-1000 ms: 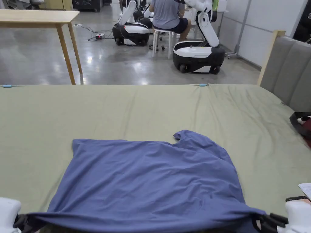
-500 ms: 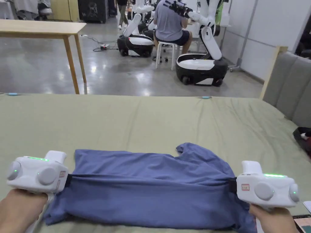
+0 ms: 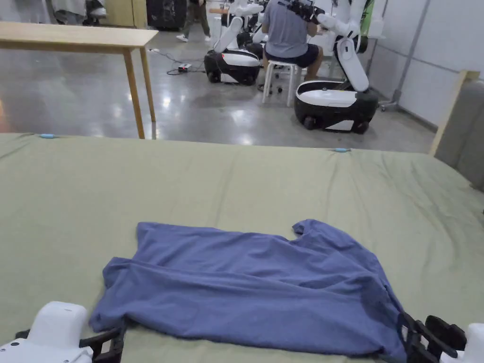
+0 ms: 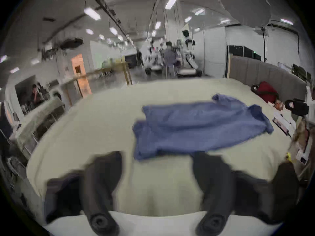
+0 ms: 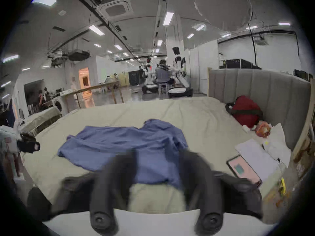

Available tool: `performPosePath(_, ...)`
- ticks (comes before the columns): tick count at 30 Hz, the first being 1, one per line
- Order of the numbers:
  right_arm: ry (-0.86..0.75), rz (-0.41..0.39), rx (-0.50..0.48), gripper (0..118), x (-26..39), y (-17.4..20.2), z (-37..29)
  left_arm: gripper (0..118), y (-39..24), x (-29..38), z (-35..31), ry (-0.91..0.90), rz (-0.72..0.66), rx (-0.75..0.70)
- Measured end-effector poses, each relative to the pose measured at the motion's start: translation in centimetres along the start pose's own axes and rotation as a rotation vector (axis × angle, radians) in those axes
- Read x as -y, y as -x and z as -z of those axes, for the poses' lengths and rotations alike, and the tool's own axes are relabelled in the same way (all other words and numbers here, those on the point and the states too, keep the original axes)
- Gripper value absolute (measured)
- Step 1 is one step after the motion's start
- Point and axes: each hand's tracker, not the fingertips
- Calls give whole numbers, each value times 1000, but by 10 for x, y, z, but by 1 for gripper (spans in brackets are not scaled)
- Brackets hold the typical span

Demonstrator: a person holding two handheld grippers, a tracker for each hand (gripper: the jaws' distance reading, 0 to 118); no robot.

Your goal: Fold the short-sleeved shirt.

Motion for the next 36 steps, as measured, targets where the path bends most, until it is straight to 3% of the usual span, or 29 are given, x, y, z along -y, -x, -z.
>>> performPosePath(1, 52, 7, 18, 28, 5, -3, 4, 36, 4, 7, 10, 74, -9, 17)
performPosePath(2, 83, 9, 9, 16, 9, -7, 7, 0, 5, 17, 18, 105, 6, -10)
performPosePath(3, 83, 9, -2, 12, 13, -11, 8, 0, 7, 23, 24, 69, 56, -27)
performPosePath(8, 98, 29, 11, 8, 15, -16, 9, 4, 29, 6, 60, 80, -31, -34)
performPosePath(9, 101, 31, 14, 8, 15, -17, 9, 19, 32, 4, 65, 71, -36, -55)
performPosePath(11, 114, 22, 27, 8, 16, -20, 10, 90, 41, -8, 87, 76, -30, -90)
performPosePath(12, 122, 17, 32, 8, 17, -20, 10, 104, 46, -14, 101, 91, -24, -112)
performPosePath(18, 201, -4, 80, 8, 22, -32, 23, 98, 56, -29, 160, 173, 62, -143)
performPosePath(21, 241, -5, 115, 9, 22, -37, 40, 29, 44, -26, 177, 217, 119, -133)
performPosePath(22, 253, -15, 130, 25, 22, -39, 48, 18, 41, -26, 177, 201, 117, -105)
performPosePath(25, 298, -36, 130, 110, 20, -48, 82, 11, 25, -29, 179, 212, 180, -117)
performPosePath(27, 324, -23, 80, 113, 21, -53, 106, 10, 23, -29, 179, 207, 179, -104)
performPosePath(30, 399, 13, 98, 112, 26, -57, 145, 10, 29, -29, 177, 200, 153, -96)
performPosePath(31, 433, 39, 82, 104, 29, -59, 154, 10, 29, -29, 176, 200, 149, -94)
performPosePath(32, 464, 75, 72, 81, 32, -60, 162, 9, 30, -28, 175, 194, 148, -96)
performPosePath(34, 488, 144, 55, 10, 38, -65, 167, 8, 29, -28, 167, 189, 152, -92)
performPosePath(36, 453, 183, 54, 6, 30, -64, 153, 7, 30, -27, 154, 152, 163, -99)
